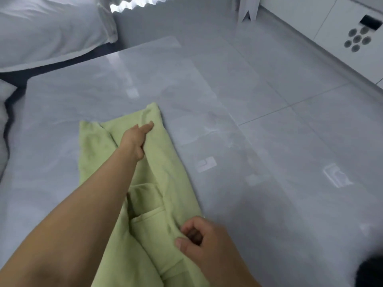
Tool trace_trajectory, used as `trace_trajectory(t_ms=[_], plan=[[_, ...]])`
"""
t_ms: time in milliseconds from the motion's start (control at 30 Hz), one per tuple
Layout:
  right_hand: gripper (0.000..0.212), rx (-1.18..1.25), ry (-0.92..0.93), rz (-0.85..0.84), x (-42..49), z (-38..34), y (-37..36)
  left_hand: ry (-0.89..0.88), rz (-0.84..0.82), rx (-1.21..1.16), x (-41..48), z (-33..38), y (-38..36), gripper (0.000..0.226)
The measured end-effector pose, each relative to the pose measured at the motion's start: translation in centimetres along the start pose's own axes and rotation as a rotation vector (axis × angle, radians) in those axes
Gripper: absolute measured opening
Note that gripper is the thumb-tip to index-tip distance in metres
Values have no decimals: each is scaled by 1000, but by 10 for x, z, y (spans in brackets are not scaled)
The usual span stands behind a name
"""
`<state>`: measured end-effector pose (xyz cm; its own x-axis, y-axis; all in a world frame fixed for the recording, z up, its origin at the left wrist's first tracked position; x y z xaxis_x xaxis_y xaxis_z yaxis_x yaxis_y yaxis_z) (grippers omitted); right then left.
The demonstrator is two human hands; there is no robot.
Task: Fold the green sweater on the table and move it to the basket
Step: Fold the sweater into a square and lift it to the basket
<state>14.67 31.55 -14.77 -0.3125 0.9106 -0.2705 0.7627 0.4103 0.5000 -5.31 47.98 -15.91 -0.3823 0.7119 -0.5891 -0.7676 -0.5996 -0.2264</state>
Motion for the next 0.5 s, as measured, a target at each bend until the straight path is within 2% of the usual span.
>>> trace_trajectory(t_ms=[67, 100, 167, 233, 300, 367, 433, 467, 500], plan=[[13, -135, 14, -21, 1, -6, -17, -211, 97, 469, 9, 17, 24, 51], [14, -204, 9, -7, 1, -7, -24, -301, 142, 677, 12, 22, 33, 49], [26, -394, 24, 33, 2, -10, -40, -377, 192, 871, 12, 22, 49, 32], [40, -569, -6, 98, 3, -6, -49, -388, 211, 912, 14, 17, 61, 25], [36, -653, 23, 208, 2, -11, -49, -400, 183, 884, 15, 14, 60, 36], [31, -690, 70, 300, -2, -15, -47, -399, 124, 659, 18, 14, 57, 41], [43, -692, 122, 432, -7, -25, -37, -349, 53, 390, 20, 12, 53, 41], [51, -709, 165, 506, -8, -31, -32, -351, 65, 395, 20, 14, 54, 43], [53, -722, 227, 533, -8, -37, -30, -397, 120, 527, 18, 19, 58, 47]])
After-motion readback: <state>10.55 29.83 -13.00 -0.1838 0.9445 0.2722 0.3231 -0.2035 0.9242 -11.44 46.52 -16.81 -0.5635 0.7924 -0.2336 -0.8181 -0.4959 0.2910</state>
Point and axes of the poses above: each hand's wrist, its own x-axis towards the middle knuckle, its own y-axis out of the back of the hand, z = x × y, the point moved 9 cm from there along x, towards the middle knuckle, and after that the axes turned 15 degrees about -x, right-handed, at the moved point
